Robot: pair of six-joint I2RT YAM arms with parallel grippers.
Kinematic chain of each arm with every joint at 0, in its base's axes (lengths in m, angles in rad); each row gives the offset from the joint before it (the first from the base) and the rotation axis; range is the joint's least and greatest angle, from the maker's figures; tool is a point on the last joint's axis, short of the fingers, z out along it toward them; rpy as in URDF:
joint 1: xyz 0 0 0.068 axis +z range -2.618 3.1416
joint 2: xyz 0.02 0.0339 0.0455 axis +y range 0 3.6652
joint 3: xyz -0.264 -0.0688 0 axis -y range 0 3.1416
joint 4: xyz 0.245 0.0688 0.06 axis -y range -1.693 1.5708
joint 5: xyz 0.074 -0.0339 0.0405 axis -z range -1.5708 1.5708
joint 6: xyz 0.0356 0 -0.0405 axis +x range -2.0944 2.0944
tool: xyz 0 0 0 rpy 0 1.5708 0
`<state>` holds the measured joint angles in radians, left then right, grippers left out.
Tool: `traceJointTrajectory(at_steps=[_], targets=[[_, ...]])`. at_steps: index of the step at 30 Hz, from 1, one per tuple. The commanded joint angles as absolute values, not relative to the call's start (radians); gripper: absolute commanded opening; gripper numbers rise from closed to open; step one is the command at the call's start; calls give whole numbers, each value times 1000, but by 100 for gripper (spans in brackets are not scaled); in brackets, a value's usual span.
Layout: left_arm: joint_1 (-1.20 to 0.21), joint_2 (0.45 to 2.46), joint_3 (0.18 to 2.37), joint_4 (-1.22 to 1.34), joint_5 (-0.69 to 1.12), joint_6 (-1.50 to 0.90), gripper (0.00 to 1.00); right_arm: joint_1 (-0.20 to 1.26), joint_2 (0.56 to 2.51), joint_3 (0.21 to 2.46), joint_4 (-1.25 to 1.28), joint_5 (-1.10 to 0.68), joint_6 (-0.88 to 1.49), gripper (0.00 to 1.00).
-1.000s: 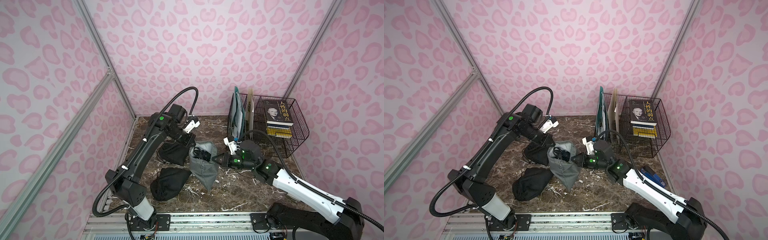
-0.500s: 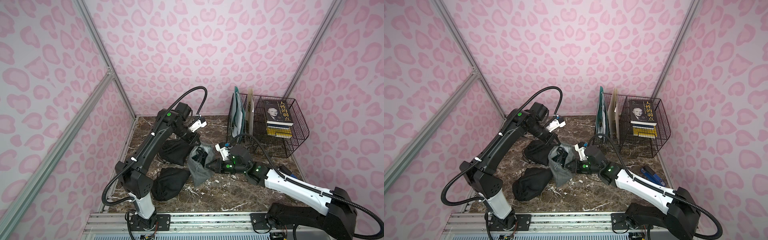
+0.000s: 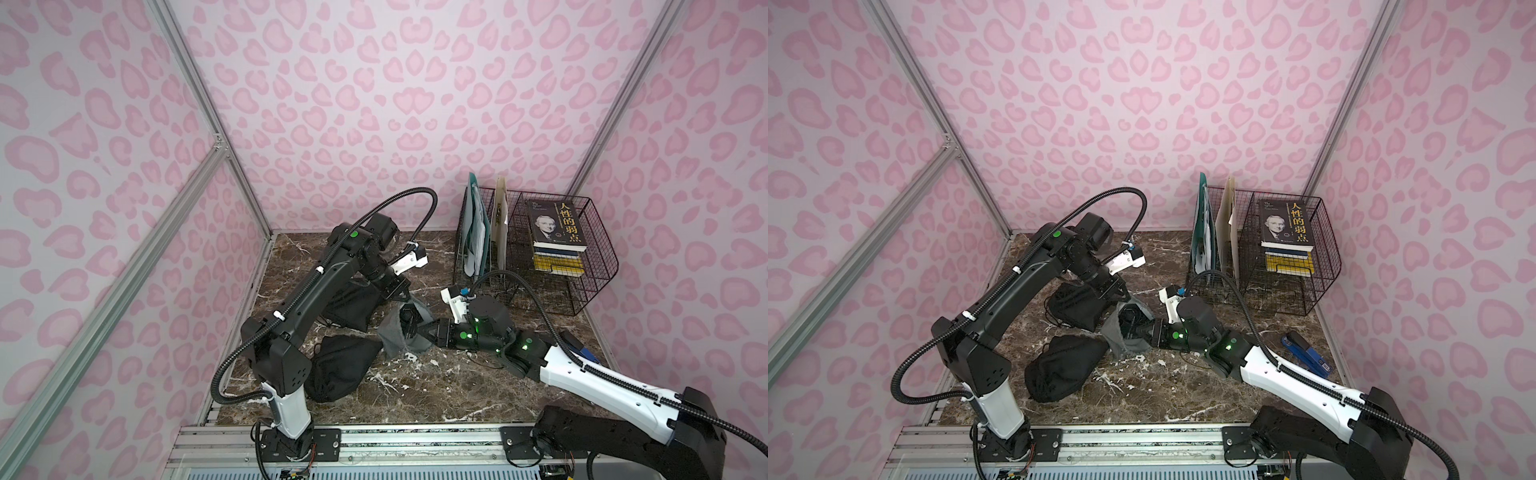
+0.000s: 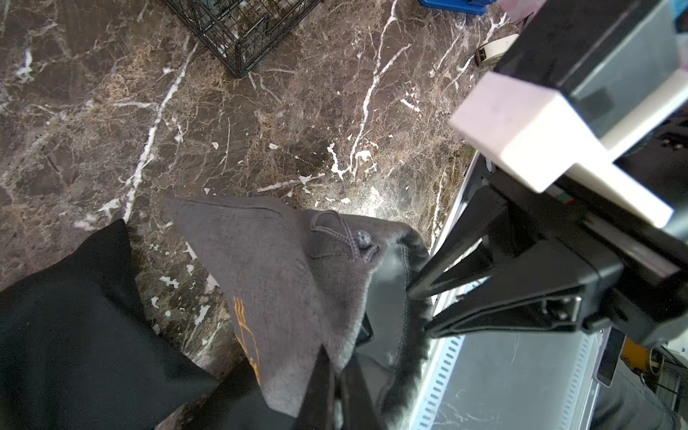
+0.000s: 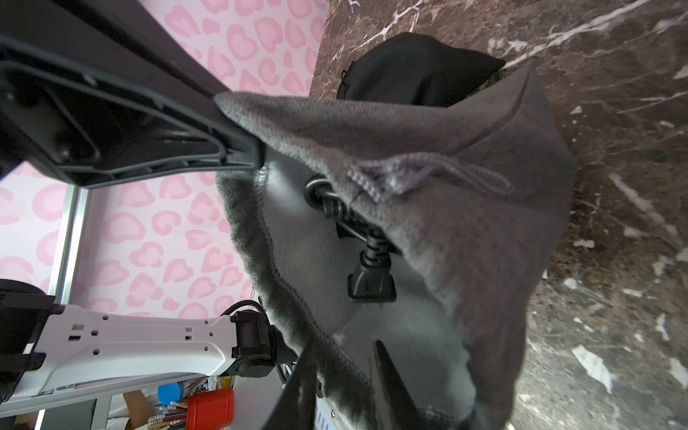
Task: Pack away hair dryers
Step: Adjust the drawstring bag at the center of the board, then pull the drawstrings on both sides of the drawstring bag.
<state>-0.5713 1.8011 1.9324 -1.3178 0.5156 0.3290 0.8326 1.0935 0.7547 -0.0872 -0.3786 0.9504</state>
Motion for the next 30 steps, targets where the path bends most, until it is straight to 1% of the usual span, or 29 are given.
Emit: traceJointTrajectory(at_steps=[1,6,7,8,9,12,15,21,30], targets=[[-574,1799,1929,-1316,544,376,1,833,1059,747,-142,-346,947,29],[-586,1778,1901,-1363,560,453,1,826,926,732,-202,-265,950,35],[-591,1775,1895,-1374,560,468,1,819,890,725,-206,-250,948,38],[-596,1773,1886,-1384,558,483,1,799,861,719,-212,-249,950,42],[-599,1772,1884,-1394,560,494,1,774,845,713,-217,-263,952,44],[-606,1763,1876,-1422,584,531,1,706,821,696,-211,-316,953,45],[-610,1757,1875,-1426,580,551,1,681,834,683,-192,-340,959,45],[-616,1767,1898,-1468,568,613,1,678,898,675,-107,-406,987,46],[-621,1769,1866,-1458,526,628,1,678,980,667,-22,-457,1014,54]])
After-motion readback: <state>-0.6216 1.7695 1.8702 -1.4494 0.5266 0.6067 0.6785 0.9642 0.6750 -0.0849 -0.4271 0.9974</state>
